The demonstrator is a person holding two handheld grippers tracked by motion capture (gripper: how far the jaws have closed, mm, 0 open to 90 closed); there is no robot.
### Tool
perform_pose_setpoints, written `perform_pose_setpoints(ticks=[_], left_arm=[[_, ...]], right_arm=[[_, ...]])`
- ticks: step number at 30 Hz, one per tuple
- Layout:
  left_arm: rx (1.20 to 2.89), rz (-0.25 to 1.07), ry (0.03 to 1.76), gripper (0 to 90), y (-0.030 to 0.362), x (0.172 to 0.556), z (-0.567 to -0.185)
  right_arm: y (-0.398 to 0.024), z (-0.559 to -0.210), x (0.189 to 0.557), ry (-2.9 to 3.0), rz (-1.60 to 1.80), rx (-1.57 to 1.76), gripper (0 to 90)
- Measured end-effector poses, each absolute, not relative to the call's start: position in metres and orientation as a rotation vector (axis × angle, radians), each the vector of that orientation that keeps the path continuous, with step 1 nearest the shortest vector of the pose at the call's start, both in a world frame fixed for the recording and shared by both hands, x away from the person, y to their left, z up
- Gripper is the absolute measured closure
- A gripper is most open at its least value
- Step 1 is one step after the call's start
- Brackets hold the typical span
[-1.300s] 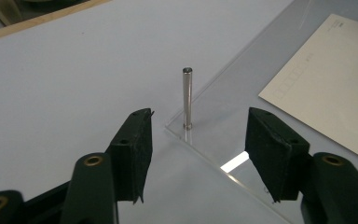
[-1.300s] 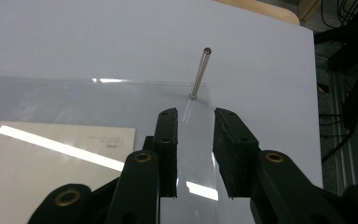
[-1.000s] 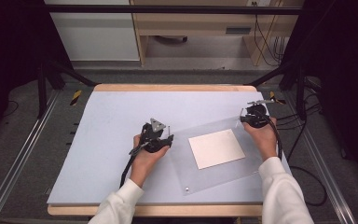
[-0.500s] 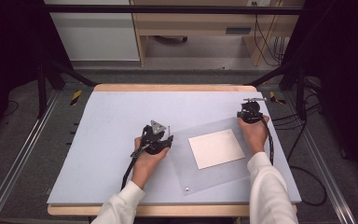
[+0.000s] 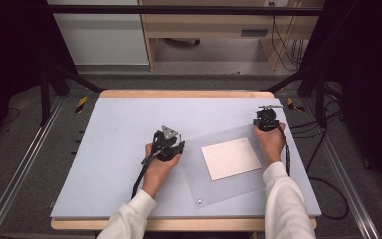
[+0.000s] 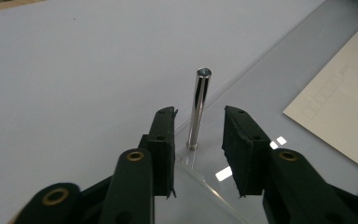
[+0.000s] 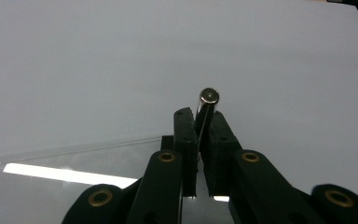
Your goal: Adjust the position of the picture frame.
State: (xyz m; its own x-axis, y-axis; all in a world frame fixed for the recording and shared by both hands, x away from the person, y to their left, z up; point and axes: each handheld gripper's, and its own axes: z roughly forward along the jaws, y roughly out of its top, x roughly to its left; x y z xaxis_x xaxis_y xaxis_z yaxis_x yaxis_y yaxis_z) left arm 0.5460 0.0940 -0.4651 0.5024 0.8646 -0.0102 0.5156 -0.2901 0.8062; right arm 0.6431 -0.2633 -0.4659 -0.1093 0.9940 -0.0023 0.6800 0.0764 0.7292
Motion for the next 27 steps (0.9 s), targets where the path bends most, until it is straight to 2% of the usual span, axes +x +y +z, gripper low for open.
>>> perform_pose_setpoints(ticks=[4, 6, 10, 18, 23, 27], left_arm=[[1.969, 0.548, 1.142, 69.4, 0.090, 0.551, -0.470], [1.990, 0.537, 1.144, 76.3, 0.088, 0.555, -0.473], [1.986, 0.541, 1.151, 83.4, 0.089, 0.557, -0.473], [2.039, 0.517, 1.133, 84.5, 0.090, 0.562, -0.468], [2.036, 0.449, 1.136, 83.8, 0.094, 0.565, -0.465], [2.041, 0.484, 1.115, 83.8, 0.096, 0.562, -0.460]], right_arm=[[-0.263, -0.466, 0.643, 1.847, 0.797, 1.653, 85.4], [-0.264, -0.466, 0.643, 1.849, 0.802, 1.656, 85.4], [-0.264, -0.466, 0.643, 1.851, 0.803, 1.654, 85.5], [-0.264, -0.463, 0.642, 1.869, 0.781, 1.656, 85.7], [-0.266, -0.459, 0.639, 1.897, 0.774, 1.651, 85.8], [-0.266, -0.454, 0.636, 1.912, 0.771, 1.644, 85.8]])
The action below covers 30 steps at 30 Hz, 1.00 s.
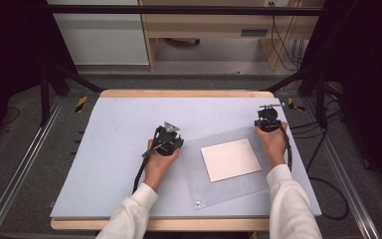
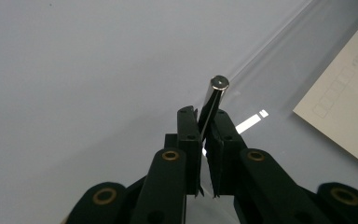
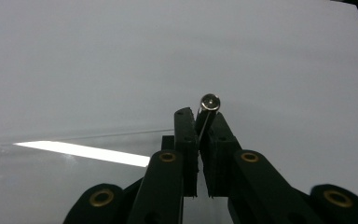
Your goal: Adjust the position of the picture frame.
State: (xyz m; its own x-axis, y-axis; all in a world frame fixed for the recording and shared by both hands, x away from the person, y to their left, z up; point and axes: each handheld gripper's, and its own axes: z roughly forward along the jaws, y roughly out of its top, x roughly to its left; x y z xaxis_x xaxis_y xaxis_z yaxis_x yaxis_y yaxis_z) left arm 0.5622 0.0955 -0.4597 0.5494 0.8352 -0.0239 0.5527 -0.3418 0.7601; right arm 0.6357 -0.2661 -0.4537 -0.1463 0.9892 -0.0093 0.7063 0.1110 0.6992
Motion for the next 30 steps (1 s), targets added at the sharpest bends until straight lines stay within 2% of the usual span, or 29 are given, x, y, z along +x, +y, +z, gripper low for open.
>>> perform_pose_setpoints(ticks=[13, 30], left_arm=[[2.046, 0.497, 1.082, 83.8, 0.106, 0.562, -0.449], [2.056, 0.488, 1.059, 81.5, 0.135, 0.549, -0.410]], right_arm=[[-0.261, -0.442, 0.627, 1.956, 0.779, 1.596, 85.8], [-0.246, -0.401, 0.602, 2.042, 0.768, 1.503, 85.9]])
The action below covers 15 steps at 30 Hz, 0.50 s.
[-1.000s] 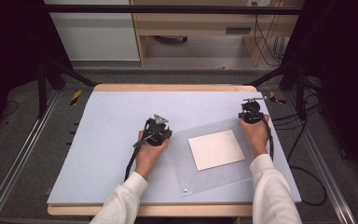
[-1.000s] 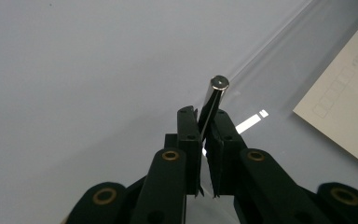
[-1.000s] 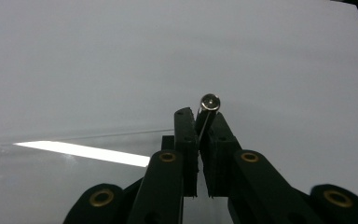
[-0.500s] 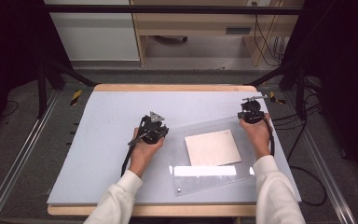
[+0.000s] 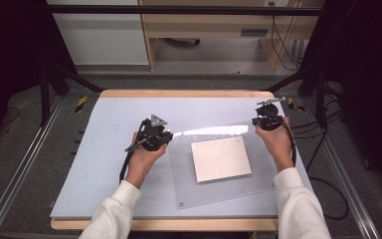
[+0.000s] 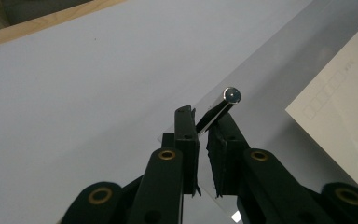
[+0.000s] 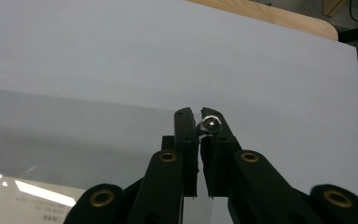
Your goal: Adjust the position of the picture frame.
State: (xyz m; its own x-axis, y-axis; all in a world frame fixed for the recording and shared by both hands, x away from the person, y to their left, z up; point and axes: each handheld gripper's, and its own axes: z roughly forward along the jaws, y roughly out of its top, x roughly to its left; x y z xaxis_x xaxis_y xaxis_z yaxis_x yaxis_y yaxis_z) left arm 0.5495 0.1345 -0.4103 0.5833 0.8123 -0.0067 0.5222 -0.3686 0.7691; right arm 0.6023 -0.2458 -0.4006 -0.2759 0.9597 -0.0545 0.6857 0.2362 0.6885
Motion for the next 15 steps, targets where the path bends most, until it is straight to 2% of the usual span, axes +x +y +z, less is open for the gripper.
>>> perform_pose_setpoints(ticks=[7, 15], left_arm=[[2.072, 0.514, 1.042, 81.3, 0.148, 0.545, -0.397], [2.055, 0.520, 1.044, 81.5, 0.158, 0.545, -0.401]], right_arm=[[-0.234, -0.391, 0.596, 2.079, 0.762, 1.468, 85.9], [-0.226, -0.395, 0.595, 2.074, 0.795, 1.402, 85.8]])
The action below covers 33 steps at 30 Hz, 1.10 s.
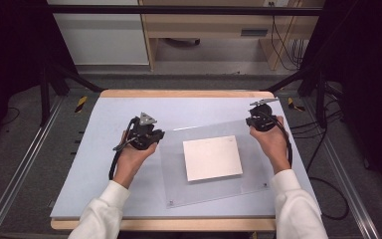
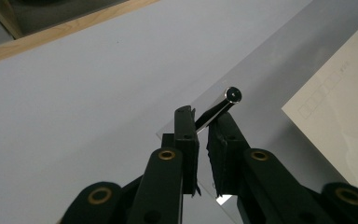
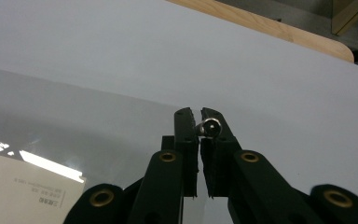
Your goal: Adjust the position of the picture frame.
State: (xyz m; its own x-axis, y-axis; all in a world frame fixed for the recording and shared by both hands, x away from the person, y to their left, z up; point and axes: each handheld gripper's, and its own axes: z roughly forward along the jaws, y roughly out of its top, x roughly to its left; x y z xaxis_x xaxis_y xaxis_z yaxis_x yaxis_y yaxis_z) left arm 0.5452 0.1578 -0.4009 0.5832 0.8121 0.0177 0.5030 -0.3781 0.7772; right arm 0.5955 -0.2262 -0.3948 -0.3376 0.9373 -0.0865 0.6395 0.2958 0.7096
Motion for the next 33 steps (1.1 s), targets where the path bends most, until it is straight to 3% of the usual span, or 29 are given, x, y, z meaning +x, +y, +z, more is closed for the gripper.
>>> perform_pose_setpoints(ticks=[33], left_arm=[[1.938, 0.606, 1.039, 81.6, 0.161, 0.558, -0.411]], right_arm=[[-0.229, -0.399, 0.597, 2.105, 0.835, 1.302, 85.8]])
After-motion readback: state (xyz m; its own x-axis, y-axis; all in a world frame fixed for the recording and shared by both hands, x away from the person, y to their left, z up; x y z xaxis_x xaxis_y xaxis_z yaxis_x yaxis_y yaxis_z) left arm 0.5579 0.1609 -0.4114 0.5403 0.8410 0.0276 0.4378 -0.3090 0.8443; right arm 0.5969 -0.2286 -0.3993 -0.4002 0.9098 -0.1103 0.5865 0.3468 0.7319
